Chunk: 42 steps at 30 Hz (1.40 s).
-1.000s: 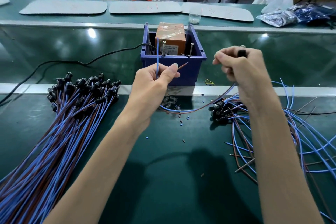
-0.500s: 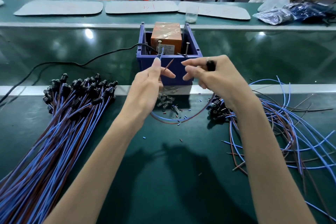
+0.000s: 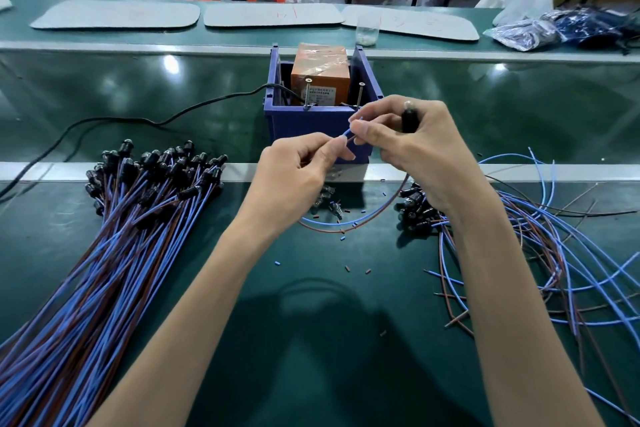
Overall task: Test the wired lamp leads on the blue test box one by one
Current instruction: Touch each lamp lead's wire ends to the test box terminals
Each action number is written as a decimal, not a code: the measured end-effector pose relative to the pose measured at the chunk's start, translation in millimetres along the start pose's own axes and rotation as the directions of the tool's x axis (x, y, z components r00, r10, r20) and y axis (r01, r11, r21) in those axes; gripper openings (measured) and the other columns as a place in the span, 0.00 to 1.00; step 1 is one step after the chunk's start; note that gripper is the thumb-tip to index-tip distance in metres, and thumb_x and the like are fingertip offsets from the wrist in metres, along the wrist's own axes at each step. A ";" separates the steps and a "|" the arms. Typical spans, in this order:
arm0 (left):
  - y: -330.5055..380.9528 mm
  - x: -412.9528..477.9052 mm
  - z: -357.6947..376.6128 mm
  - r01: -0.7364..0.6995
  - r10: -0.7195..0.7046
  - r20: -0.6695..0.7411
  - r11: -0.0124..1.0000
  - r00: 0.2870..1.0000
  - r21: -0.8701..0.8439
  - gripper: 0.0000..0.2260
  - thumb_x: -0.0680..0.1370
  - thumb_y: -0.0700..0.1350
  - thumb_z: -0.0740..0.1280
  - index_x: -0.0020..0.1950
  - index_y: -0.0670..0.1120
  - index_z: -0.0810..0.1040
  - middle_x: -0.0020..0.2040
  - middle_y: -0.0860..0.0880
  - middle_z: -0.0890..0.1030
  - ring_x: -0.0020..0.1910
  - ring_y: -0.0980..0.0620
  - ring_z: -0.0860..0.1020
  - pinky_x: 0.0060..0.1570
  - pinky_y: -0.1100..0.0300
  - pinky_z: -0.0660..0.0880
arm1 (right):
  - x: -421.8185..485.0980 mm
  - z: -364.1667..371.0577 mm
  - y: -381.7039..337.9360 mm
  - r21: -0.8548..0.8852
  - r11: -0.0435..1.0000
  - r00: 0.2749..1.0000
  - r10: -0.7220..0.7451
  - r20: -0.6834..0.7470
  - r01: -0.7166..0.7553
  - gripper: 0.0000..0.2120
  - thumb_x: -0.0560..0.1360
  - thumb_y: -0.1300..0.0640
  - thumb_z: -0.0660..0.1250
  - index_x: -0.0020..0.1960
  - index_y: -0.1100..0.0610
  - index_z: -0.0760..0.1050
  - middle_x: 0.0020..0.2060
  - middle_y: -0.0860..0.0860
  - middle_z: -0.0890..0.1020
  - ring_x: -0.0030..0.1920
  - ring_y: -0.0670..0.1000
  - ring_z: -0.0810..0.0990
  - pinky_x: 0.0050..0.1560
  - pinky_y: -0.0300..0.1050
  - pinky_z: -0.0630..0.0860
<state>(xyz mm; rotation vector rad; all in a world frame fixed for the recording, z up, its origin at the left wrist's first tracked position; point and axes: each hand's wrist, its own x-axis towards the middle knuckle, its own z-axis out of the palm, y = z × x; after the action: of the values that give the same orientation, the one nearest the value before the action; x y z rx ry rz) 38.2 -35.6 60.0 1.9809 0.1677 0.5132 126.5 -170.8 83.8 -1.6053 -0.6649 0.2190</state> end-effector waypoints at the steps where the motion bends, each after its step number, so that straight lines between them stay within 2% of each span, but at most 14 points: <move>1: 0.1 -0.1 0.1 -0.001 0.001 0.000 1.000 1.000 0.002 0.11 0.80 0.48 0.64 0.40 0.54 0.82 0.23 0.55 0.66 0.25 0.57 0.60 0.26 0.67 0.56 | 0.2 -0.5 0.3 0.012 1.000 1.000 0.000 0.007 0.000 0.03 0.73 0.62 0.73 0.41 0.57 0.81 0.29 0.48 0.80 0.24 0.41 0.69 0.25 0.30 0.63; 5: -0.5 0.1 0.4 -0.003 0.003 -0.002 1.000 1.000 0.019 0.11 0.80 0.48 0.65 0.40 0.53 0.83 0.22 0.55 0.66 0.25 0.56 0.60 0.26 0.67 0.56 | 0.8 -1.9 0.9 -0.027 1.000 1.000 0.011 0.026 -0.011 0.06 0.73 0.63 0.72 0.39 0.55 0.79 0.30 0.48 0.77 0.28 0.49 0.66 0.27 0.35 0.65; 10: -0.4 -0.6 0.1 -0.001 0.001 0.005 0.999 1.000 0.041 0.11 0.80 0.47 0.64 0.41 0.50 0.83 0.19 0.56 0.67 0.21 0.57 0.61 0.23 0.69 0.56 | 0.7 -1.3 0.5 -0.079 0.997 0.999 0.027 0.030 -0.025 0.06 0.74 0.62 0.71 0.39 0.56 0.78 0.27 0.44 0.78 0.24 0.44 0.66 0.26 0.32 0.64; 12: -0.8 0.3 -1.0 -0.004 0.003 0.008 0.999 1.000 0.040 0.11 0.80 0.48 0.64 0.41 0.51 0.83 0.23 0.54 0.73 0.23 0.56 0.61 0.25 0.68 0.56 | 0.8 -1.8 0.0 -0.049 0.998 0.999 0.040 0.029 -0.038 0.06 0.74 0.63 0.71 0.39 0.56 0.79 0.30 0.48 0.80 0.24 0.44 0.66 0.26 0.32 0.65; 14: -1.6 1.0 -1.8 -0.004 0.003 0.011 0.999 1.000 0.041 0.11 0.80 0.48 0.64 0.41 0.51 0.83 0.29 0.47 0.78 0.25 0.56 0.61 0.26 0.66 0.57 | 0.9 -1.9 0.4 -0.024 0.999 0.998 0.048 0.026 -0.048 0.06 0.74 0.63 0.72 0.39 0.56 0.79 0.31 0.50 0.81 0.24 0.45 0.66 0.26 0.32 0.65; 17: -0.5 0.3 -1.2 -0.005 0.005 0.003 0.999 1.000 0.046 0.11 0.80 0.48 0.65 0.41 0.50 0.84 0.22 0.55 0.69 0.22 0.56 0.61 0.24 0.68 0.56 | 1.0 -1.6 1.1 -0.018 0.998 0.998 0.053 0.018 -0.052 0.05 0.74 0.63 0.72 0.40 0.57 0.79 0.31 0.51 0.82 0.25 0.45 0.67 0.26 0.32 0.65; 24: -0.3 0.4 -2.4 0.003 -0.004 0.008 0.999 1.000 0.050 0.11 0.80 0.47 0.65 0.42 0.48 0.84 0.20 0.55 0.63 0.21 0.56 0.59 0.23 0.69 0.54 | -0.3 -2.7 -0.1 -0.037 0.998 0.998 0.055 0.023 -0.054 0.07 0.75 0.64 0.70 0.39 0.57 0.78 0.31 0.51 0.81 0.24 0.42 0.68 0.25 0.30 0.64; 28: 0.9 -0.5 -2.7 0.005 -0.007 0.017 0.998 1.000 0.069 0.11 0.80 0.46 0.65 0.42 0.47 0.84 0.17 0.57 0.65 0.19 0.57 0.61 0.22 0.71 0.55 | 0.2 -2.2 0.4 -0.091 0.992 0.996 0.093 0.005 -0.092 0.08 0.75 0.64 0.70 0.38 0.56 0.78 0.32 0.52 0.81 0.24 0.39 0.72 0.26 0.28 0.64; 31: 2.3 -1.1 -3.5 -0.002 0.000 0.020 0.996 1.000 0.089 0.11 0.80 0.45 0.65 0.43 0.45 0.84 0.18 0.61 0.68 0.19 0.60 0.65 0.22 0.72 0.57 | 2.0 0.0 1.8 -0.123 0.985 0.992 0.118 -0.039 -0.122 0.09 0.74 0.63 0.70 0.37 0.54 0.78 0.31 0.51 0.82 0.24 0.39 0.70 0.27 0.29 0.65; 42: 2.9 0.6 -8.6 0.013 -0.015 0.013 0.987 1.000 0.157 0.12 0.80 0.47 0.66 0.39 0.48 0.84 0.18 0.56 0.65 0.20 0.56 0.62 0.23 0.69 0.57 | 6.3 18.4 6.3 -0.210 0.964 0.978 0.133 -0.164 -0.166 0.12 0.73 0.61 0.69 0.32 0.50 0.77 0.24 0.43 0.80 0.28 0.39 0.72 0.37 0.36 0.67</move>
<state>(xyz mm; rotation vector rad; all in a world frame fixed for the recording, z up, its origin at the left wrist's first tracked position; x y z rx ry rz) 34.7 -29.5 65.9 2.1350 0.2193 0.4894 124.0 -151.9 76.3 -1.8700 -0.4654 0.1371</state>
